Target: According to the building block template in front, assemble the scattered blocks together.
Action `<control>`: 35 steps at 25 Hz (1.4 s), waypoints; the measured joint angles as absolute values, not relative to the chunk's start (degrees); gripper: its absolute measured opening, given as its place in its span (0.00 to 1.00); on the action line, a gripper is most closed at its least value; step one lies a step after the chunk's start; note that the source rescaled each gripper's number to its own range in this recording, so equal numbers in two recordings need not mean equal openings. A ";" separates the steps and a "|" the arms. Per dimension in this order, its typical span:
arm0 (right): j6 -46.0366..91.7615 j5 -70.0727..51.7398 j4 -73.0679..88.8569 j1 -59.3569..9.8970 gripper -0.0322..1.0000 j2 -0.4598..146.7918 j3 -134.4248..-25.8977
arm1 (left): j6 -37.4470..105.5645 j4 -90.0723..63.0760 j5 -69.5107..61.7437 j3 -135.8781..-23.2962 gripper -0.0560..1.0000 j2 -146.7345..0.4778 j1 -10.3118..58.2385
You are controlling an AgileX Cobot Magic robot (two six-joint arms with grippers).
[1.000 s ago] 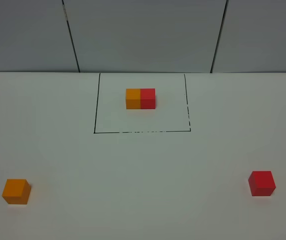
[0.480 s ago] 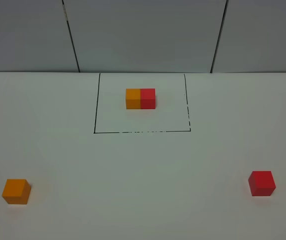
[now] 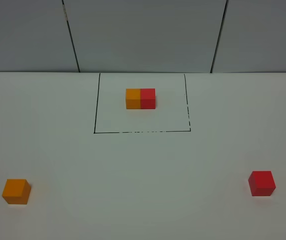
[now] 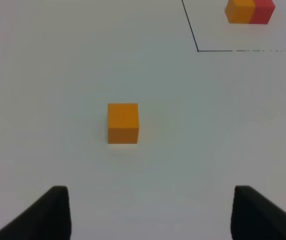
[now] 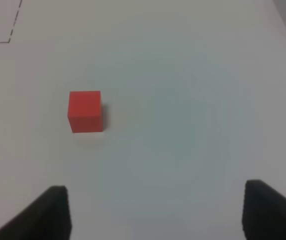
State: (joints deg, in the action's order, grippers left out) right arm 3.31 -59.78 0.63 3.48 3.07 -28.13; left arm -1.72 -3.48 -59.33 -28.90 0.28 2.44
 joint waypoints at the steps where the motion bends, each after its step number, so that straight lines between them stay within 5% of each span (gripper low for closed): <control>1: 3.31 -59.78 0.63 3.48 0.48 3.07 -28.13 | -1.72 -3.48 -59.33 -28.90 0.51 0.28 2.44; 35: 3.31 -59.78 0.63 3.48 0.48 3.07 -28.13 | -1.72 -3.48 -59.33 -28.90 0.51 0.28 2.44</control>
State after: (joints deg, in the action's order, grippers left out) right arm 3.31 -59.78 0.63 3.48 3.07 -28.13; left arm -1.72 -3.48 -59.33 -28.90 0.28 2.44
